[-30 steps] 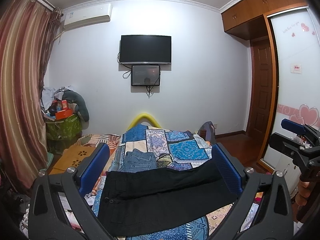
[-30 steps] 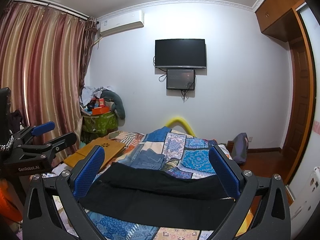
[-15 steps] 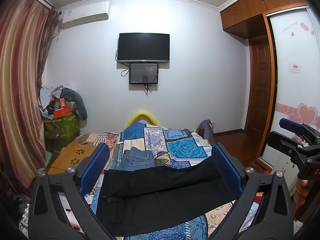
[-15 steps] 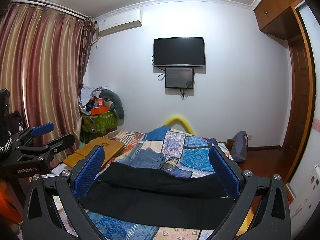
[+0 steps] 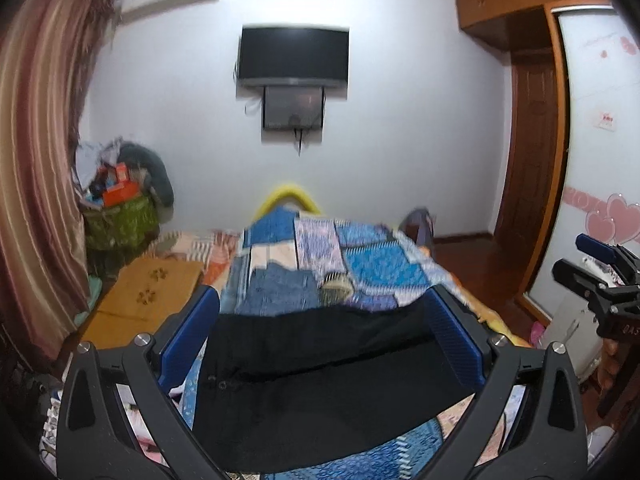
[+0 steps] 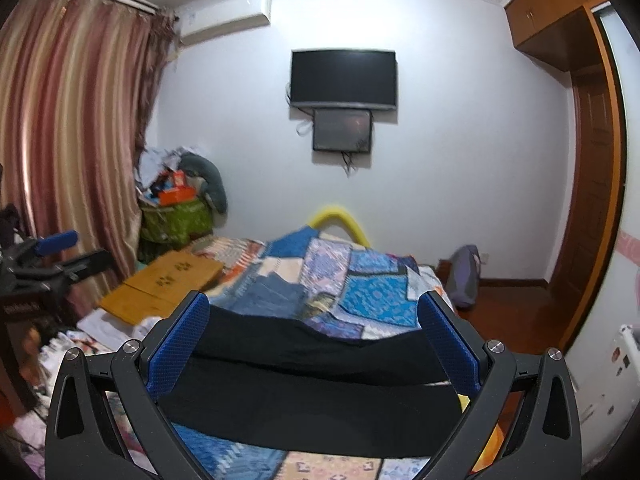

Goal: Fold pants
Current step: 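Lower the black trousers onto the quilt with both grippers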

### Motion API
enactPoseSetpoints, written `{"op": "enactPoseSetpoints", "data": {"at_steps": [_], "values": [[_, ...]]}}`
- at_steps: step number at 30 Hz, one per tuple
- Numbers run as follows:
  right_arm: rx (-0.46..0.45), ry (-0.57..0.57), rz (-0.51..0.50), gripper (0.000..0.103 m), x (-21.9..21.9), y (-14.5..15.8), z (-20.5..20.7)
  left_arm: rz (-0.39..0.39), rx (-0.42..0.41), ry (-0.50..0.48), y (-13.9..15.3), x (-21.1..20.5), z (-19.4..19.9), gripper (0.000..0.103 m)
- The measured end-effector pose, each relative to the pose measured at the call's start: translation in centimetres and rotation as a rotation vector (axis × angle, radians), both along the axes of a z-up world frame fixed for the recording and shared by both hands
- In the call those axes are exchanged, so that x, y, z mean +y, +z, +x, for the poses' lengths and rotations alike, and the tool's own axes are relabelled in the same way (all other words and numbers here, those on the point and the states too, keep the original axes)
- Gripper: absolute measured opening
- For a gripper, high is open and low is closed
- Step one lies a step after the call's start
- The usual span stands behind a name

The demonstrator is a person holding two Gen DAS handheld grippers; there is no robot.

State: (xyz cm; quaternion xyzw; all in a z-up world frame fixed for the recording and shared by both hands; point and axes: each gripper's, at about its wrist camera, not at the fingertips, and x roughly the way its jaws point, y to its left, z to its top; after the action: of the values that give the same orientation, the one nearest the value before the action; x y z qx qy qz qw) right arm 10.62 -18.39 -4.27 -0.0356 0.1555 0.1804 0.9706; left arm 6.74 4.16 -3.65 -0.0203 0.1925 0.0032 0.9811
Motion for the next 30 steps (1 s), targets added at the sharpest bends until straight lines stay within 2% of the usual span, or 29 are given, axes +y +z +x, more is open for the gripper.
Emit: {"op": "enactPoseSetpoints", "data": {"at_steps": [3, 6, 12, 17, 21, 24, 30], "values": [[0.017, -0.026, -0.003, 0.103, -0.4, -1.5, 1.8, -0.008, 0.042, 0.033, -1.4, 1.9, 2.6, 0.103], [0.094, -0.016, -0.027, 0.103, -0.5, -3.7, 4.4, -0.006, 0.085, 0.07, -2.9, 4.3, 5.4, 0.103], [0.19, -0.028, -0.081, 0.103, -0.7, -7.6, 9.0, -0.005, 0.191, 0.148, -7.3, 9.3, 11.7, 0.103], [0.297, -0.018, -0.109, 0.103, -0.9, -10.3, 12.9, -0.066, 0.303, 0.193, -11.6, 13.3, 16.9, 0.103], [0.39, -0.03, -0.115, 0.103, -1.1, -12.7, 16.3, -0.005, 0.348, 0.229, -14.6, 14.6, 20.2, 0.103], [0.416, -0.031, -0.135, 0.103, -0.9, -14.0, 18.4, 0.05, 0.397, 0.243, -17.6, 15.5, 23.2, 0.103], [0.471, 0.016, -0.16, 0.102, -0.1, -16.8, 22.8, 0.021, 0.526, 0.254, -23.6, 18.1, 28.5, 0.103]]}}
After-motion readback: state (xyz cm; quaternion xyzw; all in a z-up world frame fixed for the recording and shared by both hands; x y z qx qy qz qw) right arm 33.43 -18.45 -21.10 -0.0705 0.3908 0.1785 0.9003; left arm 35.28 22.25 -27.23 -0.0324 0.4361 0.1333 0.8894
